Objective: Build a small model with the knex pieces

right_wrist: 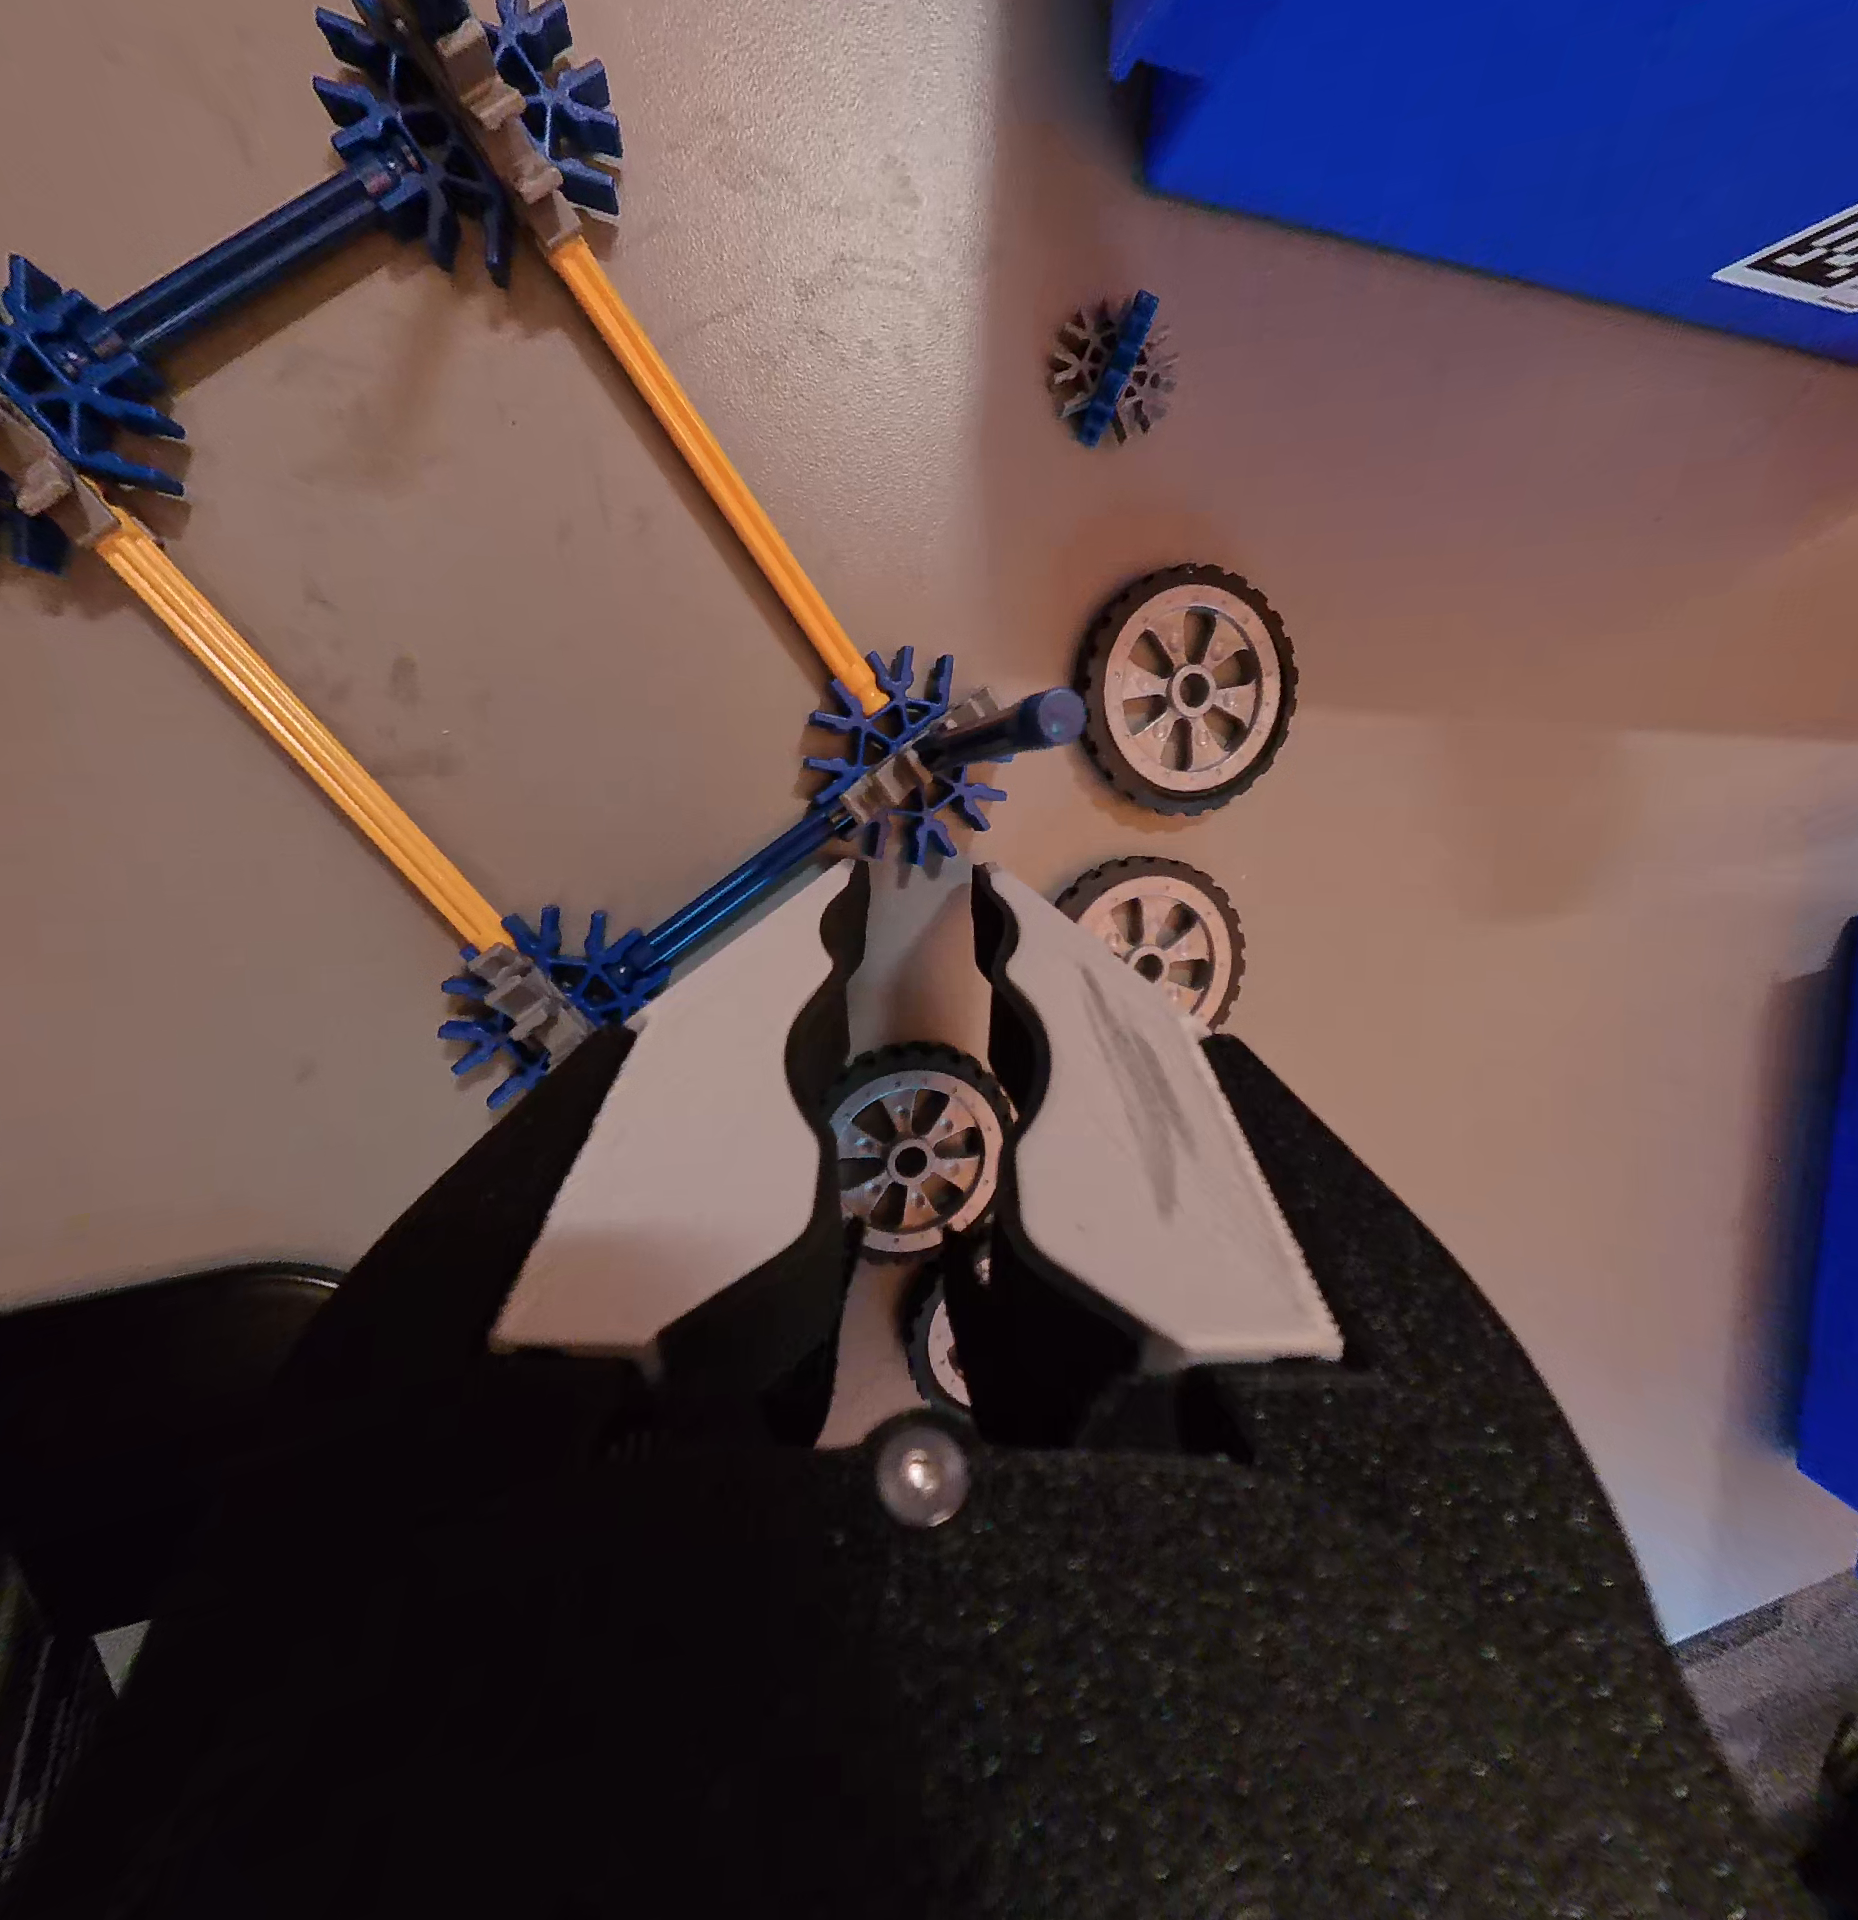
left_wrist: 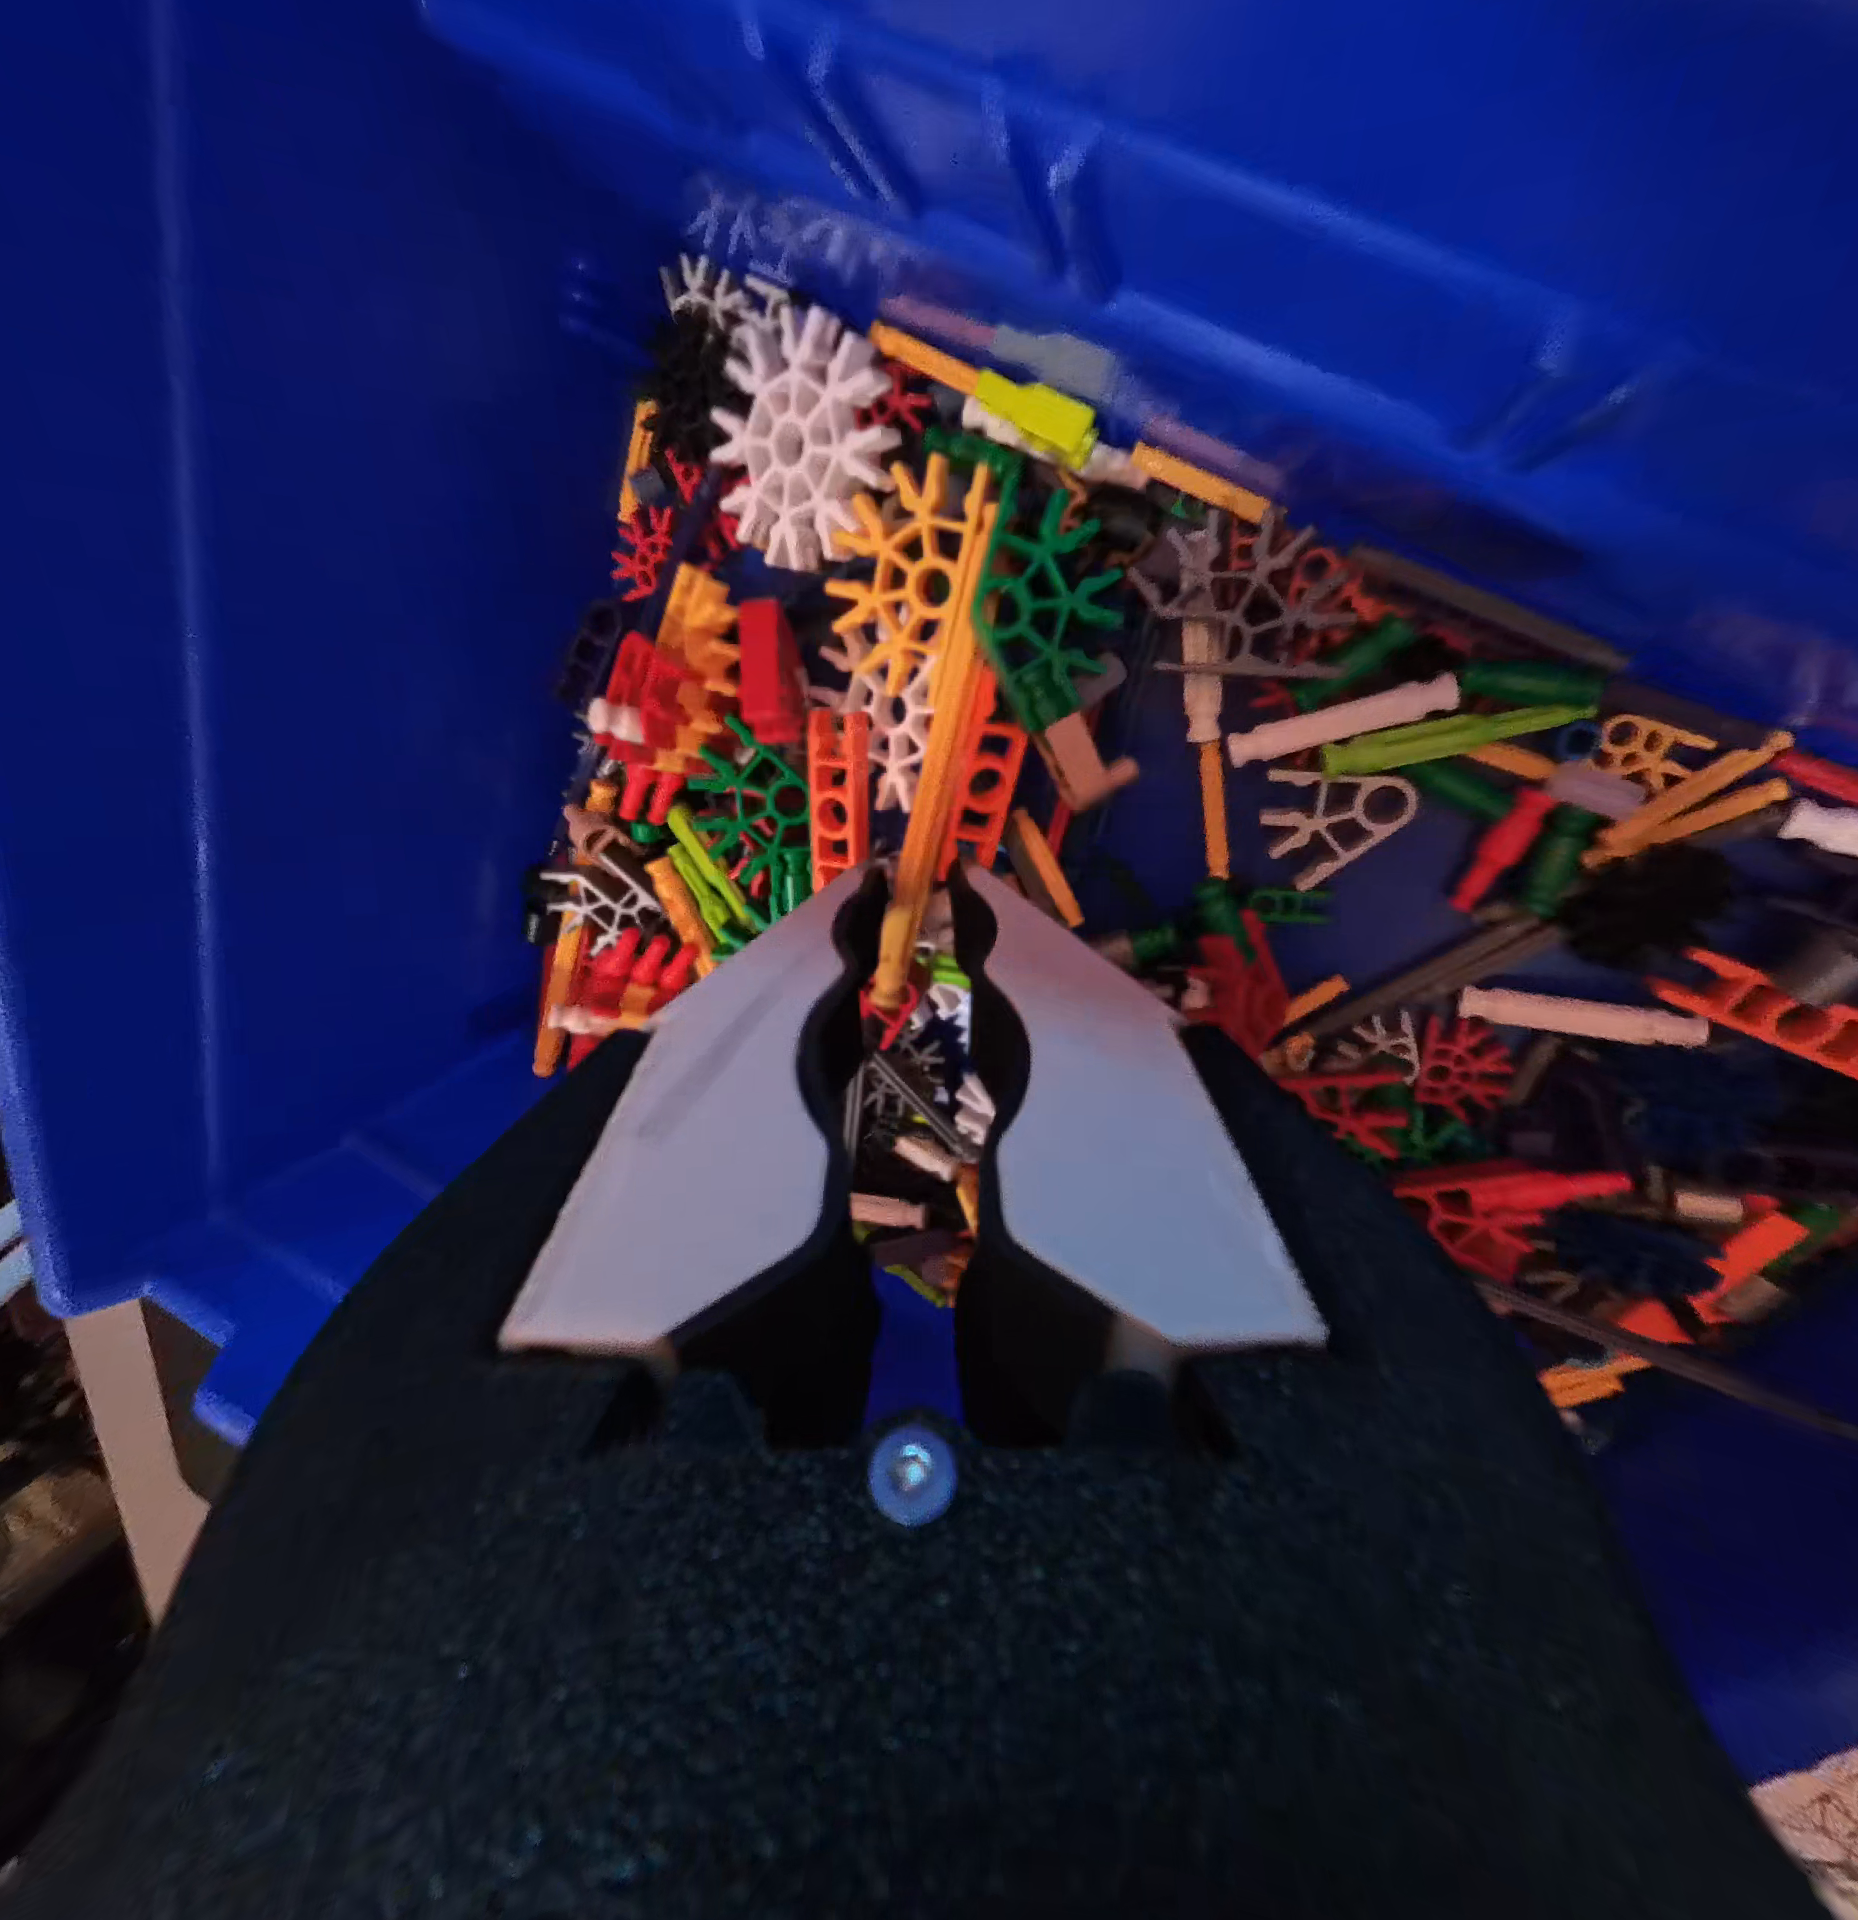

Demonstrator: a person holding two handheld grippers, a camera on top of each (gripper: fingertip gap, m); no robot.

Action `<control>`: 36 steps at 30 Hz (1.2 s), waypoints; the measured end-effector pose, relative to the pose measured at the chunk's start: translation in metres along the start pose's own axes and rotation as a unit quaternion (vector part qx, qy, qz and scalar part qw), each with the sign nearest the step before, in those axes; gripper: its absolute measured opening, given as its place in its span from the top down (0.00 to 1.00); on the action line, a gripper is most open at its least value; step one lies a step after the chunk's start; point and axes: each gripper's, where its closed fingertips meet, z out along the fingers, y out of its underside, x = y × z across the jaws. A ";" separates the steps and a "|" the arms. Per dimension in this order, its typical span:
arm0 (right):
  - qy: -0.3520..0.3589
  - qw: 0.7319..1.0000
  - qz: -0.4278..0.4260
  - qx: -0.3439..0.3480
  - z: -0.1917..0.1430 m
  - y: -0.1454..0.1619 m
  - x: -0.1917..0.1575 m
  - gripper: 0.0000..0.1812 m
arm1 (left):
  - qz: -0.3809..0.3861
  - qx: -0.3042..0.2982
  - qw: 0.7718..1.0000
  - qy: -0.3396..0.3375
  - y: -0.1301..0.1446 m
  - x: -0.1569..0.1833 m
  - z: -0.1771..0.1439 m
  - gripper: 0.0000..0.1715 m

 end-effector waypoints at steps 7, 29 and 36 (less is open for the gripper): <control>-0.001 1.000 0.000 0.001 0.000 0.000 0.000 0.89 | -0.003 0.029 0.999 0.041 -0.005 0.007 -0.011 0.94; -0.003 1.000 0.008 0.001 -0.001 0.001 0.001 0.89 | 0.025 0.027 0.992 0.120 -0.017 0.044 0.004 1.00; 0.006 1.000 0.010 0.008 -0.004 -0.001 0.005 0.89 | 0.029 0.012 0.995 0.093 -0.008 0.043 0.006 0.94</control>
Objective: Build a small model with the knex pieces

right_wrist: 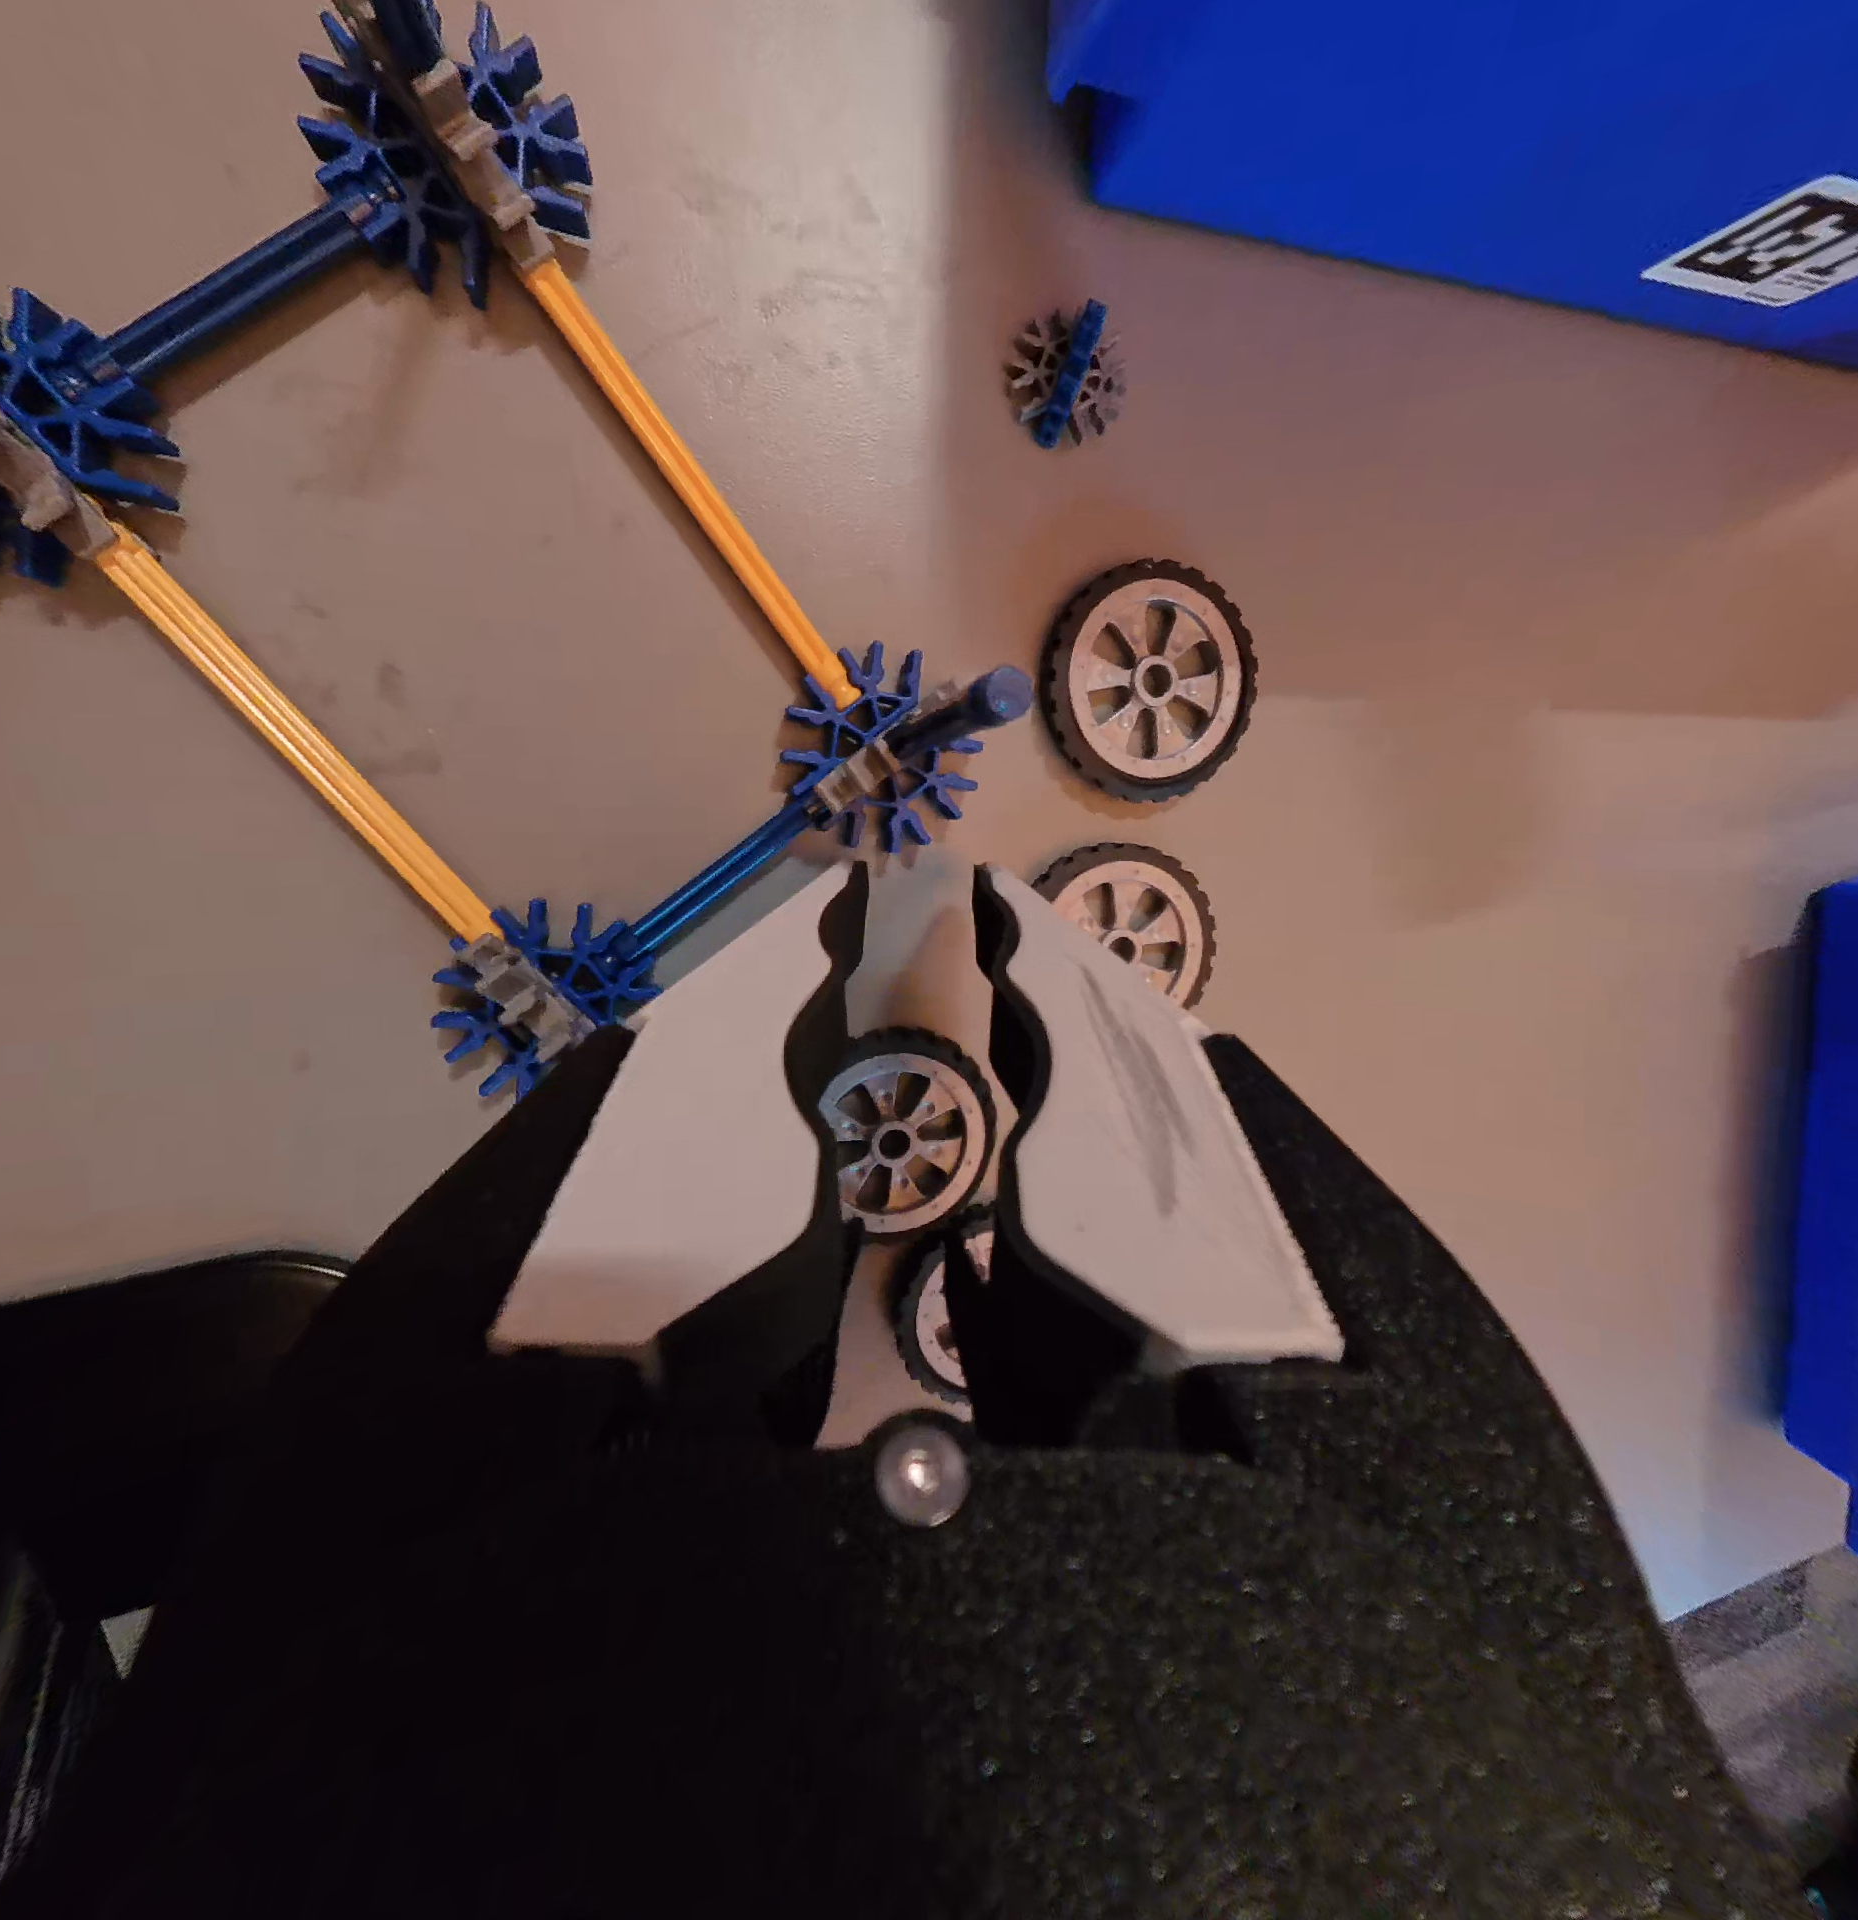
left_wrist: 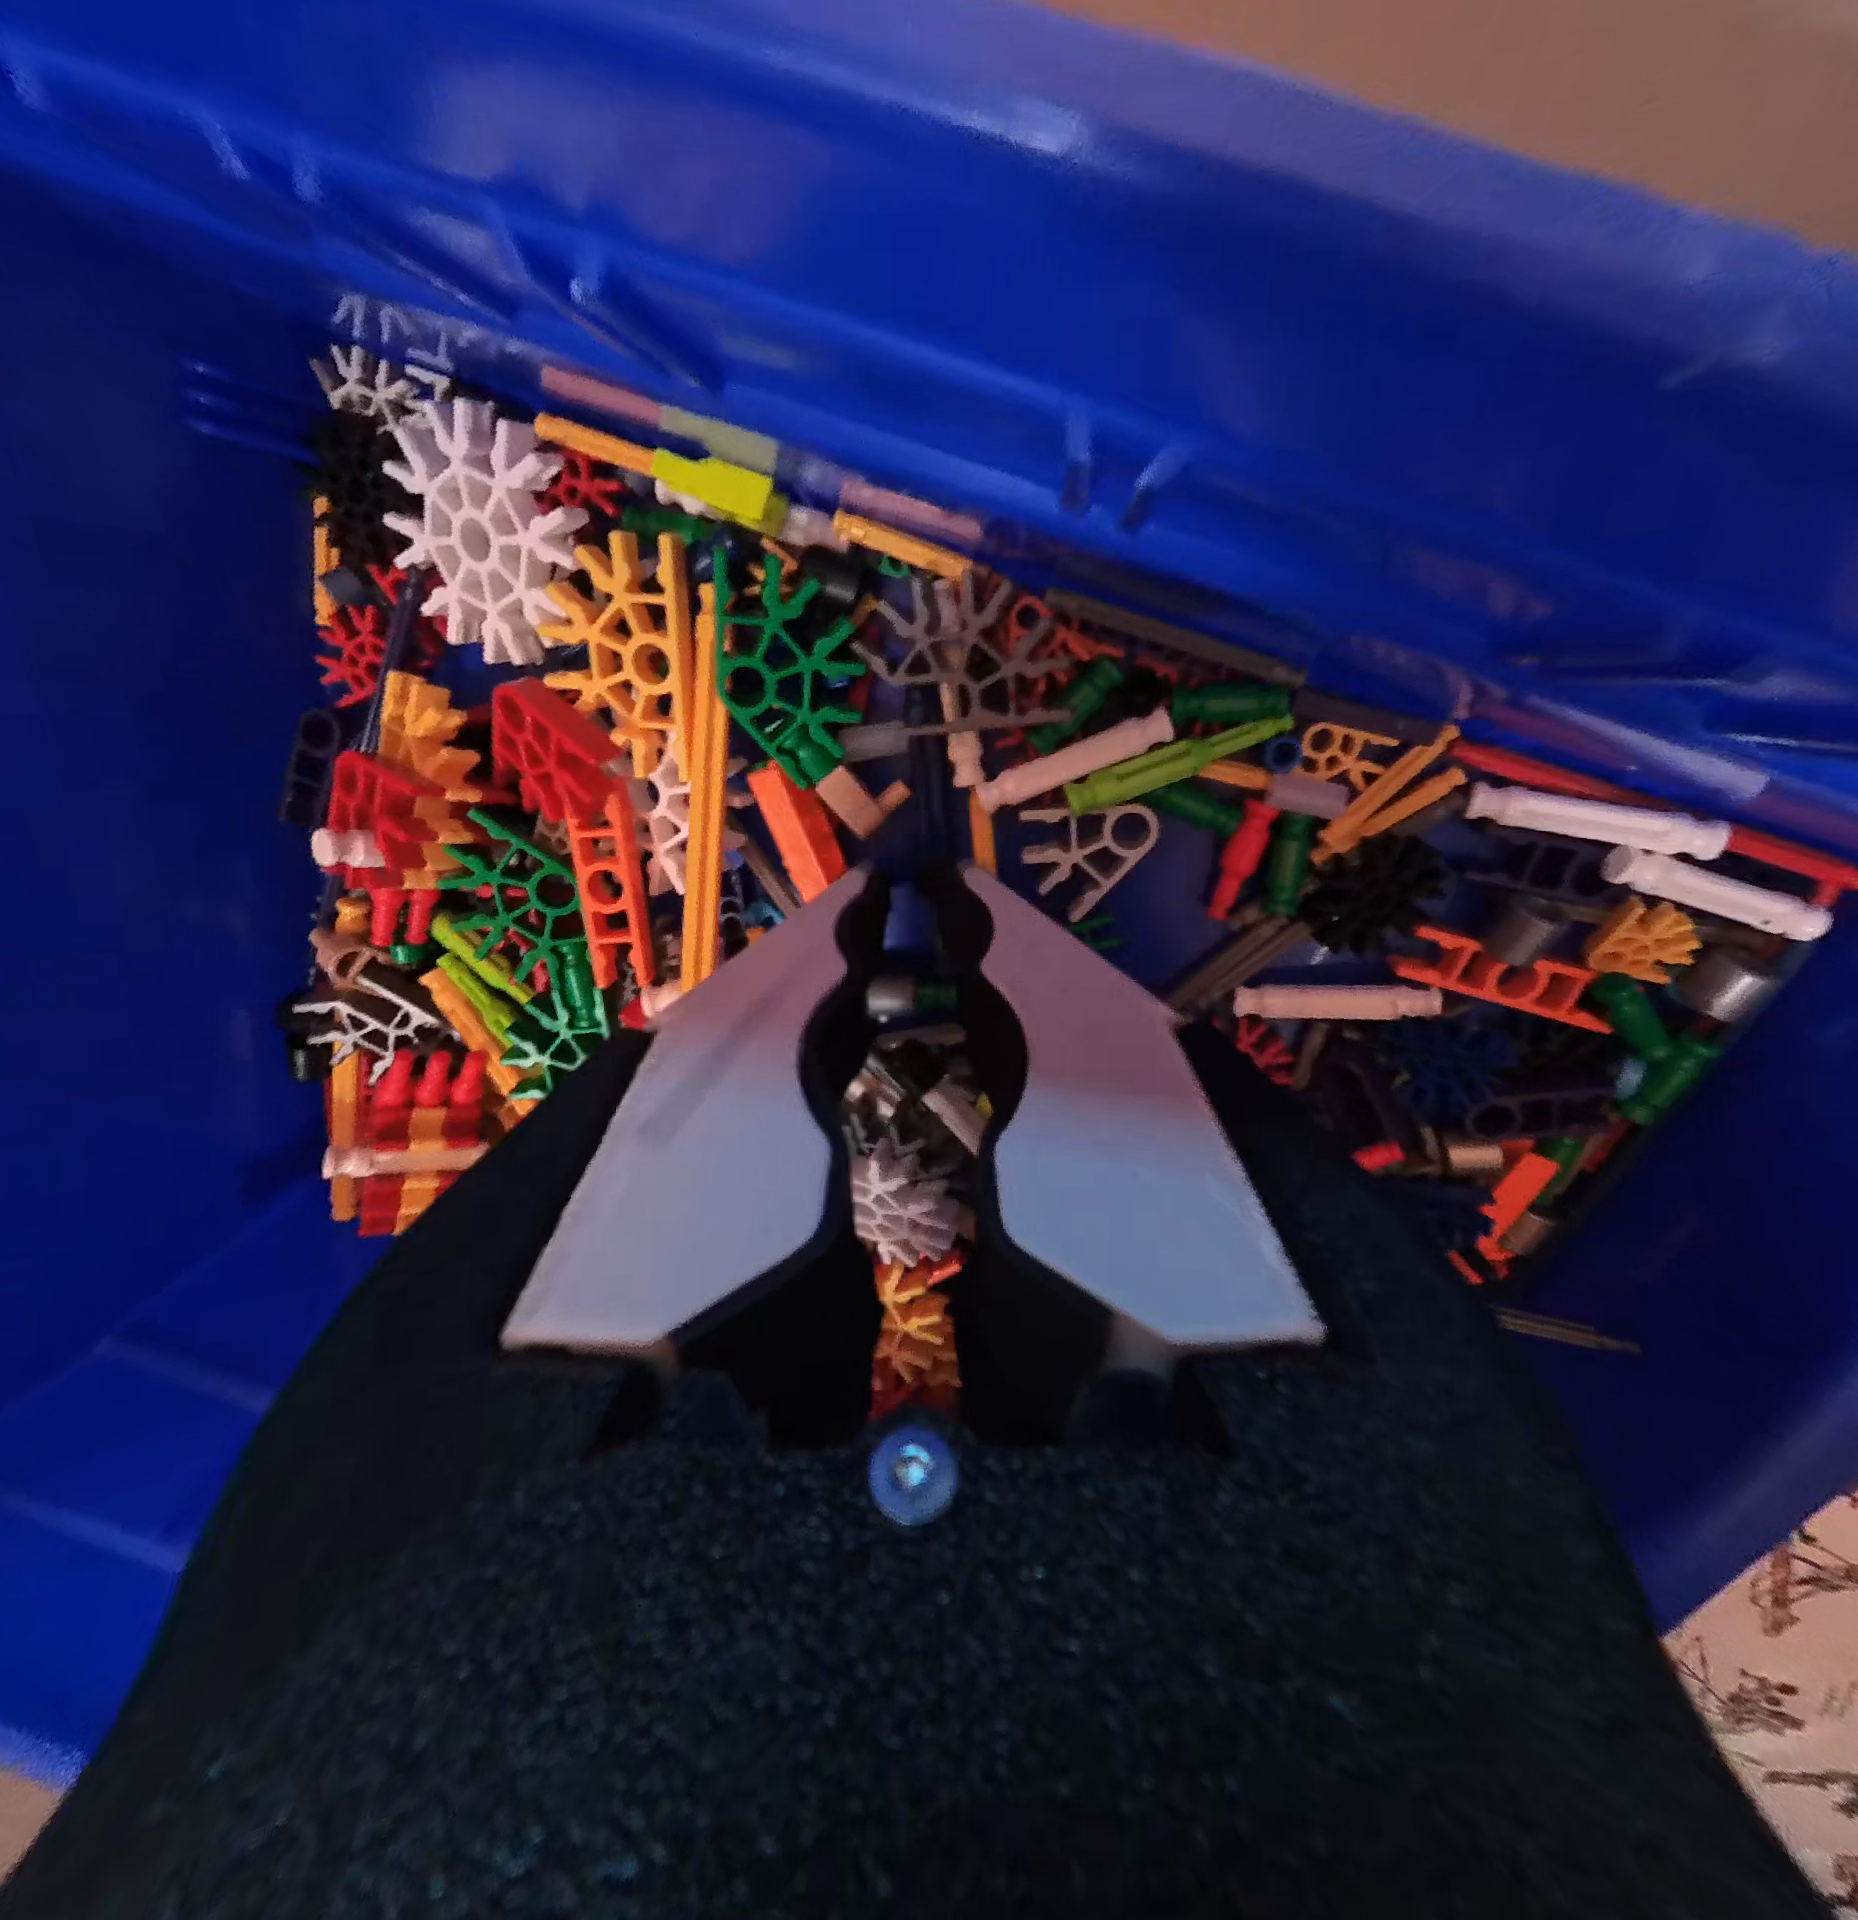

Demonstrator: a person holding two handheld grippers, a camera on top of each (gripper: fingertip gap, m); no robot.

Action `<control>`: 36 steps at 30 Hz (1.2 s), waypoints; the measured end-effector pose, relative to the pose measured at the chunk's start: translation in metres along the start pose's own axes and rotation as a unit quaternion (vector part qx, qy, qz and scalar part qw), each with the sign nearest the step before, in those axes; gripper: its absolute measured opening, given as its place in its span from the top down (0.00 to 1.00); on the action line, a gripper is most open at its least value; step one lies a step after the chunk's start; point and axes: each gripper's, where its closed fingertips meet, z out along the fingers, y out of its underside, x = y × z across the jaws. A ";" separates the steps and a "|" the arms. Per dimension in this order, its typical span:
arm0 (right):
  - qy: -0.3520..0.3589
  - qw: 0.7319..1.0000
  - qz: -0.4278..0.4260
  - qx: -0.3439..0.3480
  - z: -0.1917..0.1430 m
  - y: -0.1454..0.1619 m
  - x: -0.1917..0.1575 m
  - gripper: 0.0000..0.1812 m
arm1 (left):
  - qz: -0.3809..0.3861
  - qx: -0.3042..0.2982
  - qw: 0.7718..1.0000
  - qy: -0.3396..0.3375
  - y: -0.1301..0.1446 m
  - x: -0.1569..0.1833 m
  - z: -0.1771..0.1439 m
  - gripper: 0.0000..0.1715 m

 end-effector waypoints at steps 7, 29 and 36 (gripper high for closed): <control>0.005 1.000 0.008 0.004 -0.002 0.000 0.004 0.89 | 0.011 0.002 1.000 0.004 -0.002 0.002 -0.001 0.98; 0.077 0.948 0.178 0.251 -0.086 -0.049 0.068 0.89 | 0.030 0.319 0.946 -0.048 -0.079 0.128 -0.144 0.98; 0.038 0.933 0.170 0.314 -0.111 -0.072 0.039 0.88 | 0.047 0.373 0.927 -0.009 -0.100 0.190 -0.144 0.98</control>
